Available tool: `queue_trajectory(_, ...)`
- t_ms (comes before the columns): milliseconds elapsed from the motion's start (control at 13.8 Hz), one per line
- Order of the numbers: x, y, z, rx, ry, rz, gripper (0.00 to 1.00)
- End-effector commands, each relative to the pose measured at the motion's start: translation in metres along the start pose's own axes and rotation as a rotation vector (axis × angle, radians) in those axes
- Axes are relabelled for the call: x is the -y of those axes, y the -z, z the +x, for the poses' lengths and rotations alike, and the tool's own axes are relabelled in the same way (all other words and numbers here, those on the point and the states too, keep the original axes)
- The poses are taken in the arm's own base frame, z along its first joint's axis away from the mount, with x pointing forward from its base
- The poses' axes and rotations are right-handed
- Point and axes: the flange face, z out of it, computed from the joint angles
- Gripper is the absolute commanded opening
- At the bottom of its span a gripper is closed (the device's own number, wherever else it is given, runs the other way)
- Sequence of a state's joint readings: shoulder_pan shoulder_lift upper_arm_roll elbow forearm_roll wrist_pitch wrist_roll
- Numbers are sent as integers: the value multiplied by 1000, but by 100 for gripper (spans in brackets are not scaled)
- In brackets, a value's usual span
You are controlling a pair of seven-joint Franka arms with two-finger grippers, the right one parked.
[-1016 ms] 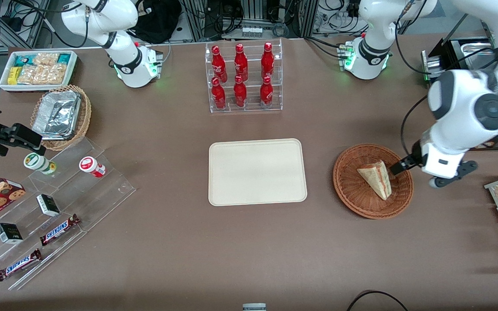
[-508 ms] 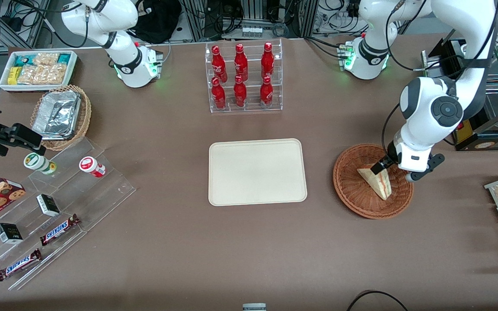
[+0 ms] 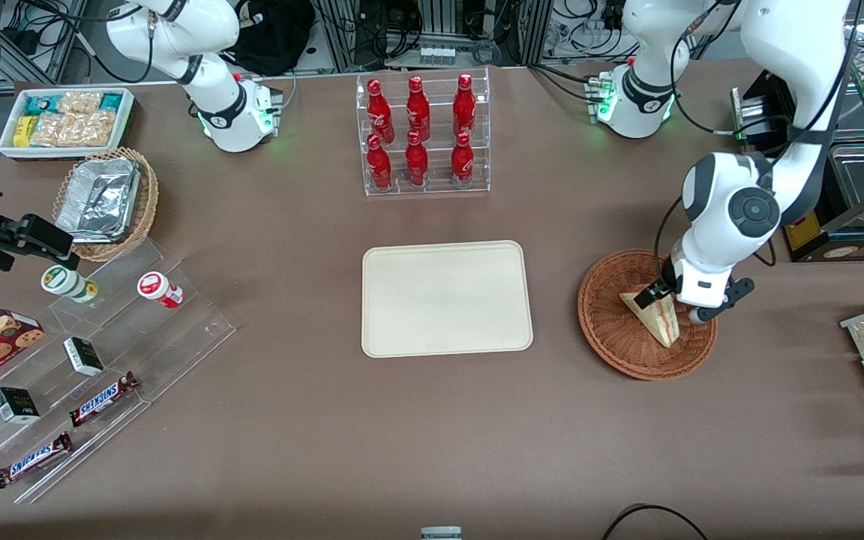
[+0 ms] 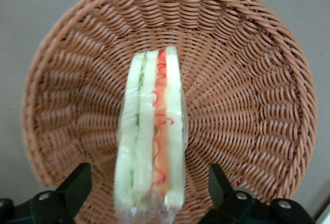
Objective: Place sandwich from basket to tray
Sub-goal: 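Lower the left gripper and grasp the wrapped sandwich, lift it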
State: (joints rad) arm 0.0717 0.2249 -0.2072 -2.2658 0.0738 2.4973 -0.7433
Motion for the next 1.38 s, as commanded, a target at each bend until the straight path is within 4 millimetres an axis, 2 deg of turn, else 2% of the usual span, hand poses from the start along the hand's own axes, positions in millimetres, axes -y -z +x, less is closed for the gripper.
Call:
queue_trajectory(0, -4, -22, 3, -11, 7, -16, 97)
queue_trajectory(218, -5, -21, 6, -12, 7, -16, 19)
queue_trajectory(290, -4, -20, 6, -13, -1, -15, 9)
queue_trajectory(435, -2, -7, 8, -19, -10, -10, 7)
queue_trajectory(581, -3, 20, 12, 1, -21, 28, 6)
queue_trajectory(726, -11, 65, 25, 43, -14, 85, 7)
queue_trajectory(1016, -43, 193, 44, 124, -10, 169, 8)
queue_trajectory(1161, -68, 226, 31, 112, -44, 146, 8)
queue_trajectory(1306, -112, 237, -11, 94, -64, 128, 8)
